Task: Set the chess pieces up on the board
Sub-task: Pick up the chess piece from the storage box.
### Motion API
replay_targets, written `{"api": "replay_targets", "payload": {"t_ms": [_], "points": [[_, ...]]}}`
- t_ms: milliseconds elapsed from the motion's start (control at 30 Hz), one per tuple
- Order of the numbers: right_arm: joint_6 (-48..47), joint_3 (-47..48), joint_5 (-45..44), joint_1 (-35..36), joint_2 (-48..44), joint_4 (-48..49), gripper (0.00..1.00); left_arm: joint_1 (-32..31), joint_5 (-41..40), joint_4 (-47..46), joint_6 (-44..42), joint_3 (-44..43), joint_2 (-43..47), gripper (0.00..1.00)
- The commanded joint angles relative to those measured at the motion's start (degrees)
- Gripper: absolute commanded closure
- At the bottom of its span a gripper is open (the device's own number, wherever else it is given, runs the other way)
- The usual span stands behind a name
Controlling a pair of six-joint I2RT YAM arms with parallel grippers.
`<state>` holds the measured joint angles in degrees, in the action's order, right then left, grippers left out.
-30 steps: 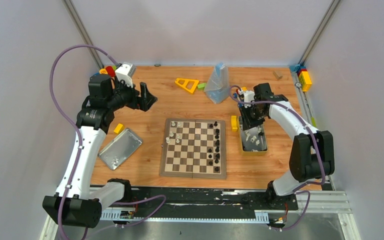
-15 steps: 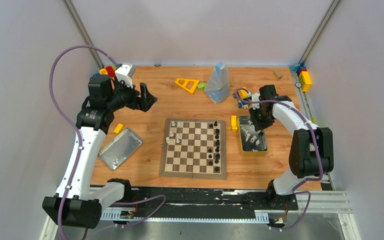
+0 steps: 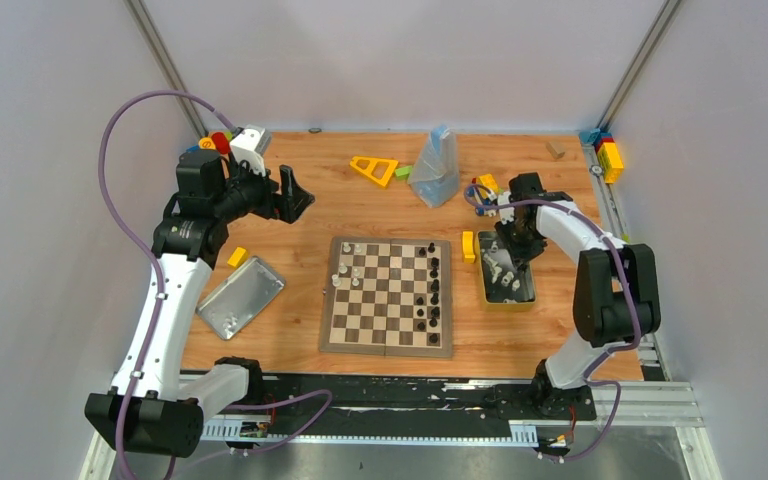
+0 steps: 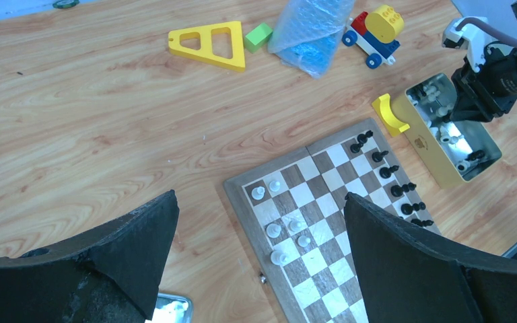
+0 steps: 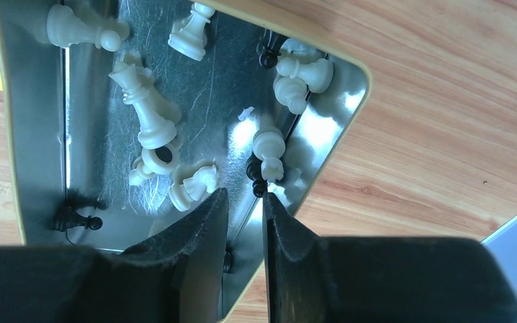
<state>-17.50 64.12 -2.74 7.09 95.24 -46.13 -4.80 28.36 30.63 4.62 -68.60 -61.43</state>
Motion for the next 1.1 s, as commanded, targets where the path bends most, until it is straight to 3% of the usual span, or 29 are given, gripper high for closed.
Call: {"api": "replay_targets", "payload": {"t_ms": [0,467,1067], "points": [[-0.4,1.1,-3.7,0.9,0.7,0.9,0.74,0.4,0.3,-2.0,0.2,0.3,0.8,0.00],[-0.3,1.2,-12.5,5.5,2.9,0.9,0.74,0.4,0.6,-2.2,0.4,0.4,0.9,0.00],[-0.1,1.0,-16.5,7.7,4.6,0.9,0.77,0.5,1.0,-2.2,0.4,0.6,1.0,0.00]]}}
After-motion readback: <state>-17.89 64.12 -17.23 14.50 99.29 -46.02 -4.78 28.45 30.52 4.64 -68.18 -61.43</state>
